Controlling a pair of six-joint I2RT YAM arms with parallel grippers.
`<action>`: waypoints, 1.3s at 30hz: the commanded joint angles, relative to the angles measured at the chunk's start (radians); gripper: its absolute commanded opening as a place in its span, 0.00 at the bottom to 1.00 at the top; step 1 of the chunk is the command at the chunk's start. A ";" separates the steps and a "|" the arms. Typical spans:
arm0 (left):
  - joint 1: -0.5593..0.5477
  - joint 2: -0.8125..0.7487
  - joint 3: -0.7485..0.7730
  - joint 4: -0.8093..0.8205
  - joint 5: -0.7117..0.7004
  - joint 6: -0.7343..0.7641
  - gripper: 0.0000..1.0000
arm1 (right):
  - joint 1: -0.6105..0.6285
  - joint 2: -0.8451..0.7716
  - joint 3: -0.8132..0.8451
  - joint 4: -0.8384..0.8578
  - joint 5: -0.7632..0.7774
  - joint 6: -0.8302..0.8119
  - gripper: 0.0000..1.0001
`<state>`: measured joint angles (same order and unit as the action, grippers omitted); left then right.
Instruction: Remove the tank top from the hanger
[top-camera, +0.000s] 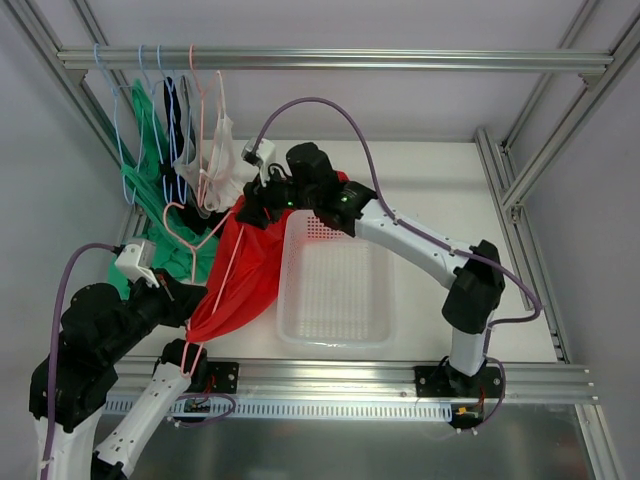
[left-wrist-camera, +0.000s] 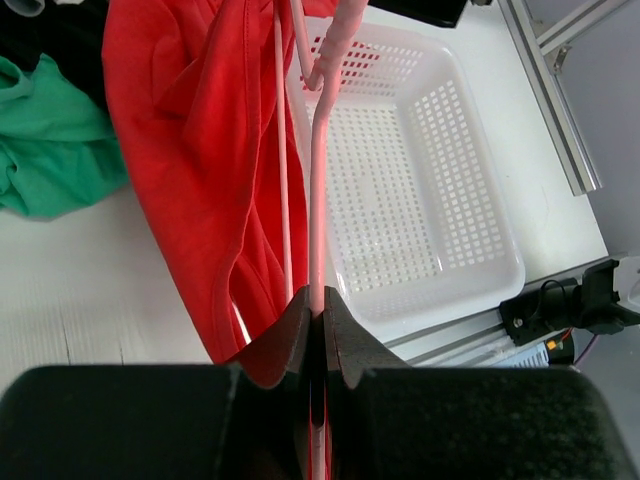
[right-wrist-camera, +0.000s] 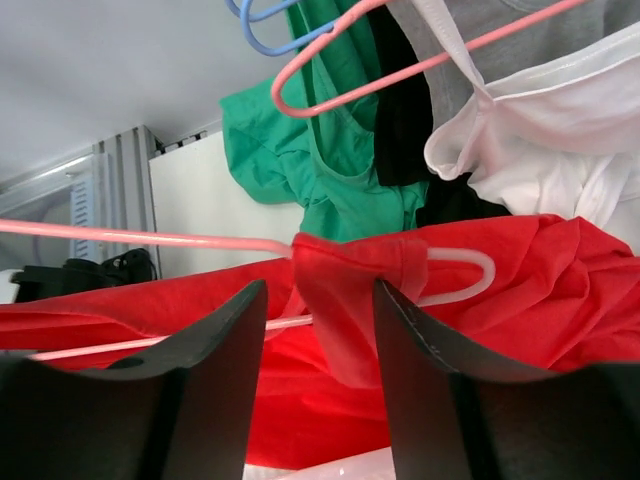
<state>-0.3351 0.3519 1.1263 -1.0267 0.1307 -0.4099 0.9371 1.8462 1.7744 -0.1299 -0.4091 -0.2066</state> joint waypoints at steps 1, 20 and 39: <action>-0.007 -0.010 0.043 -0.018 0.006 -0.021 0.00 | -0.003 0.024 0.065 0.070 -0.014 -0.005 0.48; -0.007 0.004 0.093 -0.049 -0.003 0.013 0.00 | -0.041 0.099 0.204 0.066 0.343 0.058 0.00; 0.025 -0.008 -0.072 0.799 0.066 0.072 0.00 | -0.052 -0.143 -0.062 0.168 -0.095 0.237 0.00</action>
<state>-0.3241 0.3058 1.1557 -0.6224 0.2016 -0.3492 0.8806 1.8194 1.7527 -0.1085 -0.3931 -0.0570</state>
